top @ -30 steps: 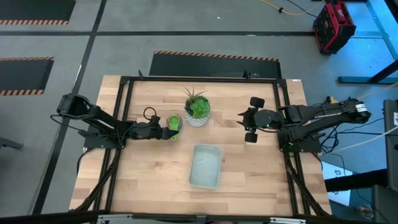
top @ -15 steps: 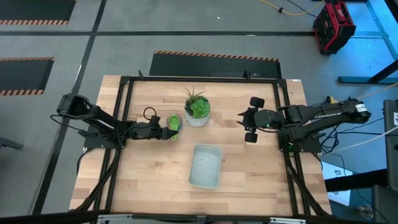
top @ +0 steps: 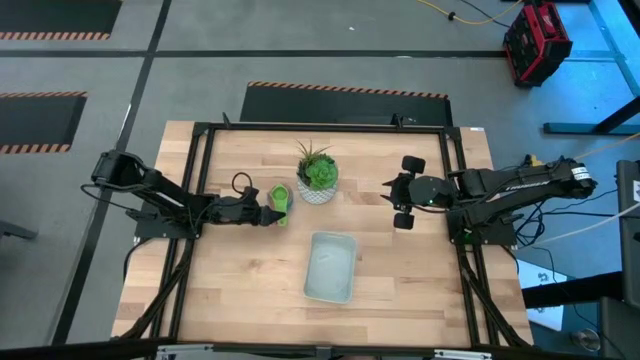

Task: Nest measuring cups in basket
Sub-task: Put the stacked measuring cups into the bin, then remove the measuring cups from the bin

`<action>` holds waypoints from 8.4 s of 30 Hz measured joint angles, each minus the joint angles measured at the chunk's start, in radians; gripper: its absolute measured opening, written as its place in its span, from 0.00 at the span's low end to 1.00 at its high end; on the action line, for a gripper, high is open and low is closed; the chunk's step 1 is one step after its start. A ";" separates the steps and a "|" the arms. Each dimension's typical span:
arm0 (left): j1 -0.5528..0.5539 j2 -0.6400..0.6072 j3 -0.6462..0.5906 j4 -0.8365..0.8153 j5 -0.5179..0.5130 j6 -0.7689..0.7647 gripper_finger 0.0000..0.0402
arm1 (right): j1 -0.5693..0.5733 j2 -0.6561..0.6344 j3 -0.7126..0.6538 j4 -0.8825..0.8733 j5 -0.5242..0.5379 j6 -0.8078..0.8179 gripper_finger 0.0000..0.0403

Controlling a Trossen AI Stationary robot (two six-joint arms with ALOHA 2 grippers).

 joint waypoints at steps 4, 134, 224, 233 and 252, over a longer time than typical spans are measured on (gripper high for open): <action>0.000 0.000 0.000 0.000 0.003 0.000 0.67 | 0.000 0.000 0.000 0.000 0.000 -0.002 0.36; -0.277 0.372 0.666 -0.110 0.232 -0.046 0.21 | 0.000 0.000 0.000 0.329 -0.327 -0.002 0.36; -0.234 0.450 0.665 -0.270 0.267 -0.101 0.41 | 0.000 0.001 0.000 0.385 -0.365 -0.003 0.36; -0.236 0.450 0.665 -0.270 0.269 -0.101 0.41 | 0.000 0.001 0.000 0.385 -0.365 -0.003 0.36; -0.264 0.391 0.666 -0.265 0.254 -0.029 0.41 | 0.000 0.001 0.000 0.384 -0.367 0.001 0.36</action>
